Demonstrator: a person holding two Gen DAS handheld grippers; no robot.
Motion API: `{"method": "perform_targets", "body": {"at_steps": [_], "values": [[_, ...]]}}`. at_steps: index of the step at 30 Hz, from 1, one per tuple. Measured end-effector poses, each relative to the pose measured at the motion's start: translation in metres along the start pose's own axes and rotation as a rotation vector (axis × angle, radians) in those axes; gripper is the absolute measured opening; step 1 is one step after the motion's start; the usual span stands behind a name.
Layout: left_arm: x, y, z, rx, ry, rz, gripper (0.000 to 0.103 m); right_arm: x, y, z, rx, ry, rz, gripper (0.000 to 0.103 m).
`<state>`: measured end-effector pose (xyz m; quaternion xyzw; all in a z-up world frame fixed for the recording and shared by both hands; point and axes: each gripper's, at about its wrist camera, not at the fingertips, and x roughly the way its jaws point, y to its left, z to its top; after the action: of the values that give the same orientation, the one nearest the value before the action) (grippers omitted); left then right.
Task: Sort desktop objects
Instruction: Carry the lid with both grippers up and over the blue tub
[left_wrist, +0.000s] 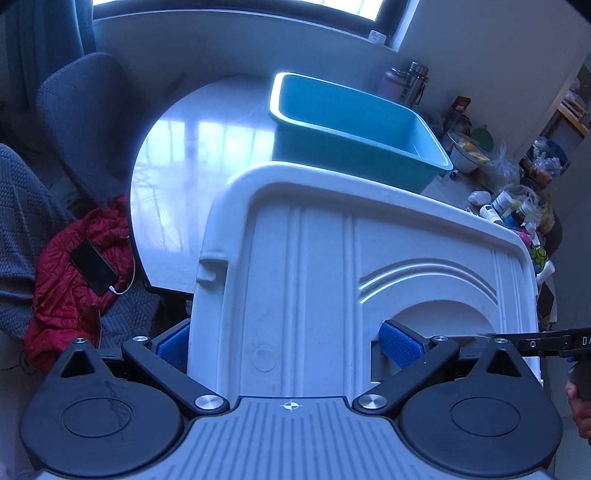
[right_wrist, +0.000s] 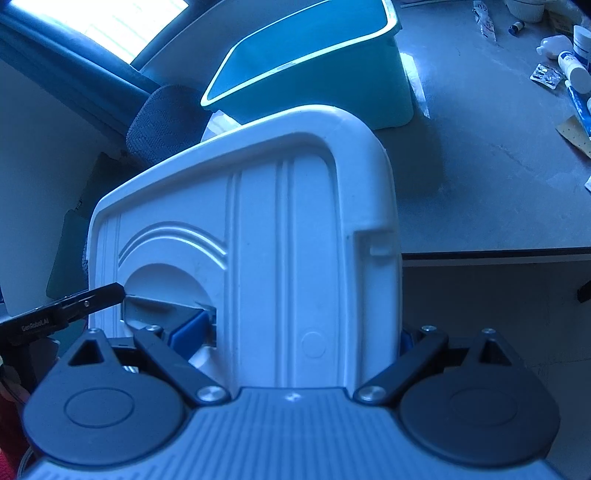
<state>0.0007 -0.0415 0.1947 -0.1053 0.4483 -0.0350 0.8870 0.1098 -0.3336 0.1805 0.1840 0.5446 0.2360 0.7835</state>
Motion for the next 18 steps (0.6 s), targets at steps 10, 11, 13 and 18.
{"method": "perform_targets", "body": {"at_steps": [10,11,13,18], "values": [[0.002,-0.004,0.032,-0.009,-0.001,0.005,0.103,-0.003,0.001,0.033,-0.004,0.000,0.002,0.096],[0.004,-0.004,0.037,-0.009,0.002,0.004,0.103,-0.002,0.001,0.037,-0.001,0.000,0.002,0.096],[0.011,-0.005,0.050,-0.007,0.007,0.001,0.103,0.002,0.000,0.047,0.004,0.001,0.000,0.096],[0.025,-0.002,0.083,-0.002,0.001,-0.013,0.103,0.007,0.002,0.079,0.004,-0.014,-0.005,0.096]]}}
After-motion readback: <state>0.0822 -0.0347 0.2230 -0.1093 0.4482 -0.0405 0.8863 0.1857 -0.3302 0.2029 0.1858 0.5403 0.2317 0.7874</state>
